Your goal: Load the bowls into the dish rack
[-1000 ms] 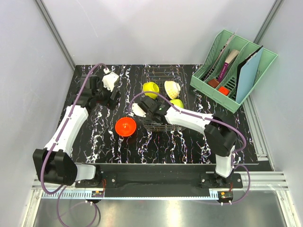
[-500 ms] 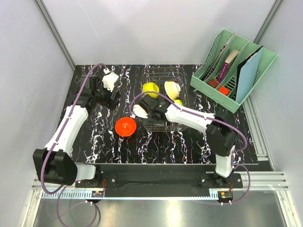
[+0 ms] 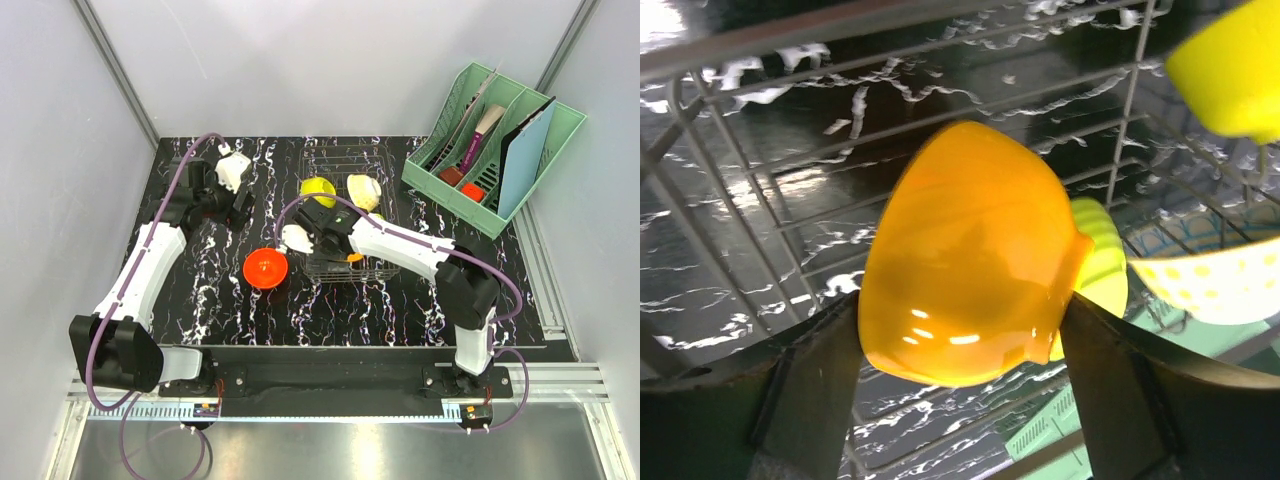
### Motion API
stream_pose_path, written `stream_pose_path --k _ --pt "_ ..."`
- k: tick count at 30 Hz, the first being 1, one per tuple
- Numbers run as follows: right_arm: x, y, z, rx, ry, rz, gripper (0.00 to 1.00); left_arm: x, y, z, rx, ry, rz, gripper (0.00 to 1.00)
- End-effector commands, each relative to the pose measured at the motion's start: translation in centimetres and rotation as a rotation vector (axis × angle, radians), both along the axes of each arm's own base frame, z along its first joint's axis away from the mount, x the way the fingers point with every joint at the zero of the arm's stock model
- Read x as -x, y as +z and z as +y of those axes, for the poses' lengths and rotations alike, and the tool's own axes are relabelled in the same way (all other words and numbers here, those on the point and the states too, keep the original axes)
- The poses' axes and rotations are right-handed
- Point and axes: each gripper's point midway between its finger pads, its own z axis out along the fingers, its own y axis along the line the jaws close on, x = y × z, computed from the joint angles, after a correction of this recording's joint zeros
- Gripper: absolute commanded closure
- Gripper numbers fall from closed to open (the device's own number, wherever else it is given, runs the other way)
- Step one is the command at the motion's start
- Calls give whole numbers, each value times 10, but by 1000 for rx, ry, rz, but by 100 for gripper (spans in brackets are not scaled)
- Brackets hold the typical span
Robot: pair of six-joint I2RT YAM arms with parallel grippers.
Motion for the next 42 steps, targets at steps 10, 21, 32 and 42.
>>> stream_pose_path --k 10,21,32,42 --pt "40 -35 5 28 32 240 7 -11 23 -3 26 -8 -77 1" --pt "59 -32 24 -53 36 367 0 -12 20 -4 35 -11 -68 1" --pt "62 -33 24 -53 37 392 0 -11 20 -3 33 -9 -69 1" --pt "69 -24 21 -48 48 419 0 -11 20 -4 40 -9 -68 1"
